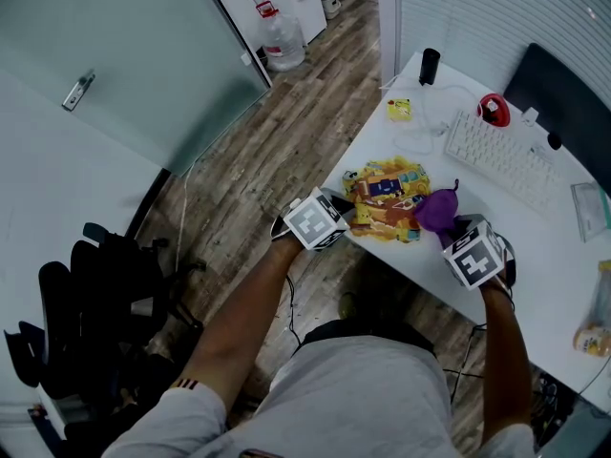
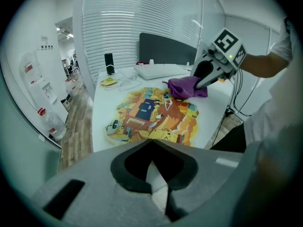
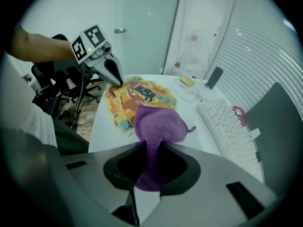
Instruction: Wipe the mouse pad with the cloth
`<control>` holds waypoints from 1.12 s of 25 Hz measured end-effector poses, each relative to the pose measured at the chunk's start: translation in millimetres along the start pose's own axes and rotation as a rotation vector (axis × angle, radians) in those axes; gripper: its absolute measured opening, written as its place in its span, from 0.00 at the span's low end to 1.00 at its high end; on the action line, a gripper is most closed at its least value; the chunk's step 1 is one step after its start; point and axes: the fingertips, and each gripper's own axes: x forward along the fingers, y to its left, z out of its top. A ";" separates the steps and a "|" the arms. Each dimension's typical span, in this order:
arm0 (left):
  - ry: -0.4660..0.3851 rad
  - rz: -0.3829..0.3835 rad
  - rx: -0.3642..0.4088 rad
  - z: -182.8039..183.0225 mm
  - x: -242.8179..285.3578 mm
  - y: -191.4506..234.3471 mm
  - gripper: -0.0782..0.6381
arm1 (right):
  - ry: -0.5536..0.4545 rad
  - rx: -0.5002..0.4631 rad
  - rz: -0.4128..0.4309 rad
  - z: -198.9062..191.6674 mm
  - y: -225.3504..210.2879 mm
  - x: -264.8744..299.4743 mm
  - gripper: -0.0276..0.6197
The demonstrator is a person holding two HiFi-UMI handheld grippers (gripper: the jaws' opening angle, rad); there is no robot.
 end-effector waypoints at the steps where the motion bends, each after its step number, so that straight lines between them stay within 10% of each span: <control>1: -0.002 -0.002 -0.010 -0.1 -0.5 0.2 0.13 | -0.023 0.015 0.008 4.4 0.7 -3.4 0.15; 7: -0.114 0.061 -0.012 23.0 -21.8 3.5 0.13 | -0.218 0.118 0.041 49.3 -5.7 -34.1 0.15; 28: -0.986 0.284 -0.070 185.6 -203.6 -6.8 0.13 | -0.997 0.210 0.034 190.9 -18.7 -160.1 0.15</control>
